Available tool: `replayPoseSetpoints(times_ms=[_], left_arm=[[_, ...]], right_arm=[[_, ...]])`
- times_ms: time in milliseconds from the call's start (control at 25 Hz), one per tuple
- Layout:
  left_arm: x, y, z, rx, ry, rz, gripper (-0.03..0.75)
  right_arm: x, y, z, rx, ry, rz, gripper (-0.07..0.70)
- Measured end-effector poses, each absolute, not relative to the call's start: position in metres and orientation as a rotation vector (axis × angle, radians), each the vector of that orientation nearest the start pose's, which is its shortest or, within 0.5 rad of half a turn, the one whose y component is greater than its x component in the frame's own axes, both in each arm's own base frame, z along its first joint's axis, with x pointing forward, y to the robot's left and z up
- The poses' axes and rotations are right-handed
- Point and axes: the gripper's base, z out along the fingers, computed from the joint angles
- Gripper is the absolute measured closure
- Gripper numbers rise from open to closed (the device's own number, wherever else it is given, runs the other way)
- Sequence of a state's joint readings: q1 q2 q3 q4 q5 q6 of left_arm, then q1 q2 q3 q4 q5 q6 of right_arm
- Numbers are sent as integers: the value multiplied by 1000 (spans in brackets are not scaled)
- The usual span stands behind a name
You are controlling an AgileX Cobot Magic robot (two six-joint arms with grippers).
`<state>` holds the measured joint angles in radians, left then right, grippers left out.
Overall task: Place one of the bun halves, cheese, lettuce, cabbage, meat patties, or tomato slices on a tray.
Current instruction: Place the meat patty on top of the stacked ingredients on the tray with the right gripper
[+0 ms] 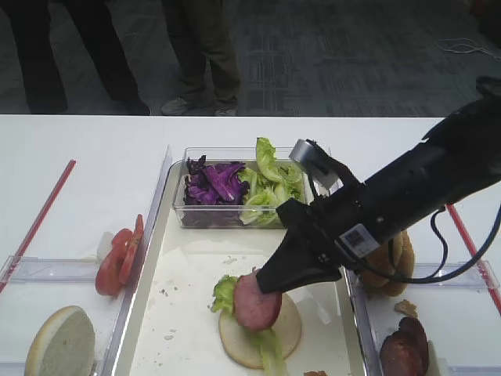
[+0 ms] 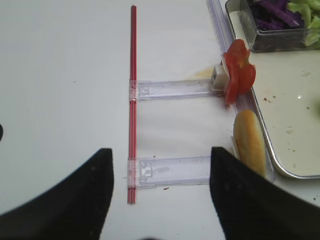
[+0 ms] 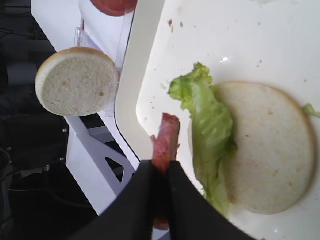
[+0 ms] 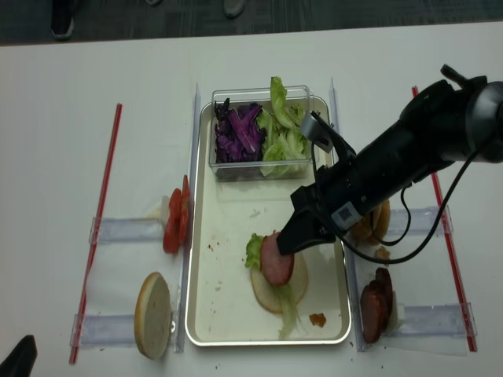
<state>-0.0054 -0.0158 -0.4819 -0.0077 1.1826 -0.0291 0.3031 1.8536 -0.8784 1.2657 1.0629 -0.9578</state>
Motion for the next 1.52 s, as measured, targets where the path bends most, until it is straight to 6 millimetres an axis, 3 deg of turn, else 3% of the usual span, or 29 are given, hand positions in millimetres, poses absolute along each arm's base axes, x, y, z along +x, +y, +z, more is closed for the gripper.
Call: replayPoseSetpoints(times_ms=[640, 1520], left_arm=[[-11, -1, 263, -25, 2168, -29, 315], [-11, -1, 263, -25, 2168, -29, 315]], right_arm=[[269, 165, 128, -455, 2740, 1540, 524], [270, 165, 128, -416, 2759, 1540, 524]])
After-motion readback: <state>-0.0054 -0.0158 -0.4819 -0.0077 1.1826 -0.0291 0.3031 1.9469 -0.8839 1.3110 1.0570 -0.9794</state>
